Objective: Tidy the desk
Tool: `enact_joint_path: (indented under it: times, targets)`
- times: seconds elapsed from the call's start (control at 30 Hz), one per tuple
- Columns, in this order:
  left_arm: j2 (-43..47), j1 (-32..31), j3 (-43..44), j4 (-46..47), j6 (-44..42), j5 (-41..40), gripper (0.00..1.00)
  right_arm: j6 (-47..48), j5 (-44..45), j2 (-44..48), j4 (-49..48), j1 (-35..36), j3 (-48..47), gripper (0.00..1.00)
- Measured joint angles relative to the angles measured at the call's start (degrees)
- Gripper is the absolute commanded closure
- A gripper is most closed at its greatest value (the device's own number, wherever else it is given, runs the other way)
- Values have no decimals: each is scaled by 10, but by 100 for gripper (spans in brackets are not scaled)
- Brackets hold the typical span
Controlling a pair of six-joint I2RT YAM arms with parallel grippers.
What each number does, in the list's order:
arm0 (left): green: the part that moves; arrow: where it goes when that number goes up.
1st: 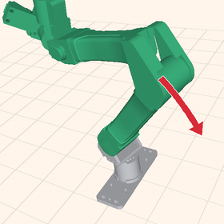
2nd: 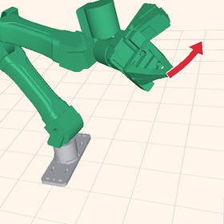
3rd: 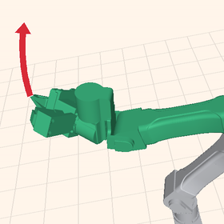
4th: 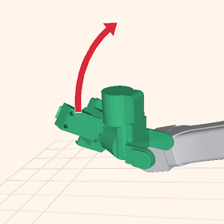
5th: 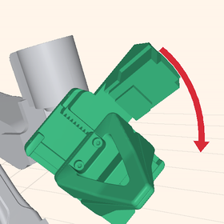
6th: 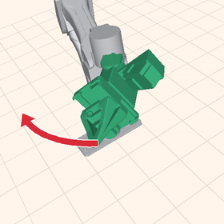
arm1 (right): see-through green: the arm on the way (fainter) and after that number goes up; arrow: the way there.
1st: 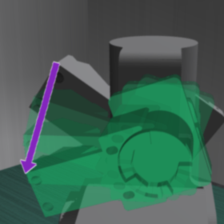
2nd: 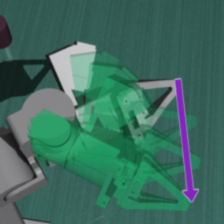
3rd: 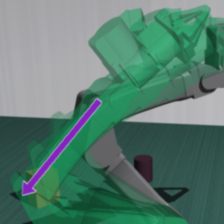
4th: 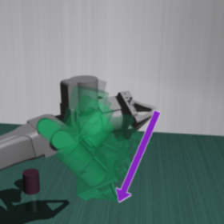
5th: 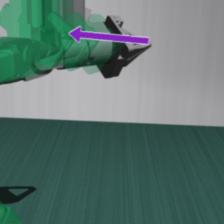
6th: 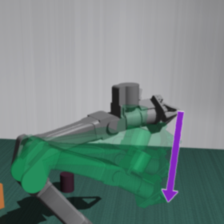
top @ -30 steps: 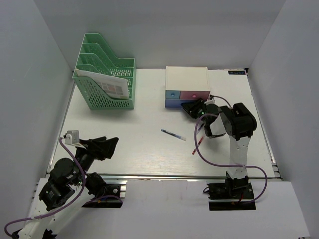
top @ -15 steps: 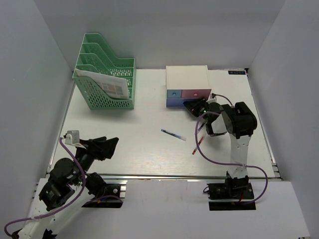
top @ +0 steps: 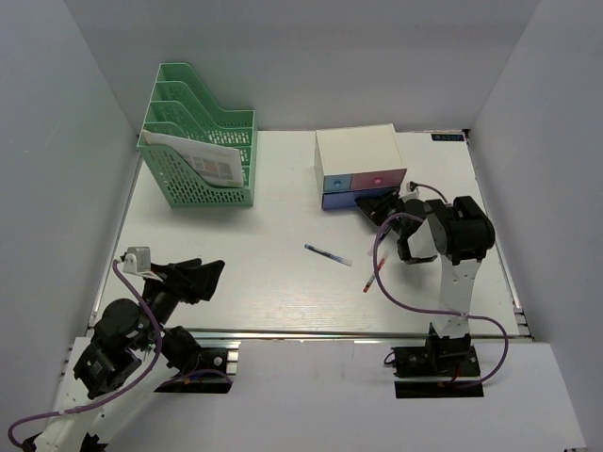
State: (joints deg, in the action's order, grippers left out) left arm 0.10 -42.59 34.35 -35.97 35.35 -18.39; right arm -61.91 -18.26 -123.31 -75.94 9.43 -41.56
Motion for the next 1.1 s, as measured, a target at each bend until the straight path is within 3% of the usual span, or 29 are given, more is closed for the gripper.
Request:
enact_joint_path:
  times: [0.77, 0.83, 0.87, 0.9, 1.1]
  targets:
    - [0, 0, 0, 5, -8, 18, 9, 49, -57, 141, 17, -7, 174, 94]
    - [0, 0, 0, 5, -9, 20, 10, 57, -61, 152, 19, -7, 187, 90]
    - [0, 0, 0, 5, -9, 21, 10, 61, -63, 157, 23, -7, 191, 77]
    - [0, 0, 0, 6, -9, 22, 10, 64, -64, 161, 26, -7, 192, 50]
    - [0, 0, 0, 8, -11, 25, 10, 77, -97, 169, 42, -4, 191, 32]
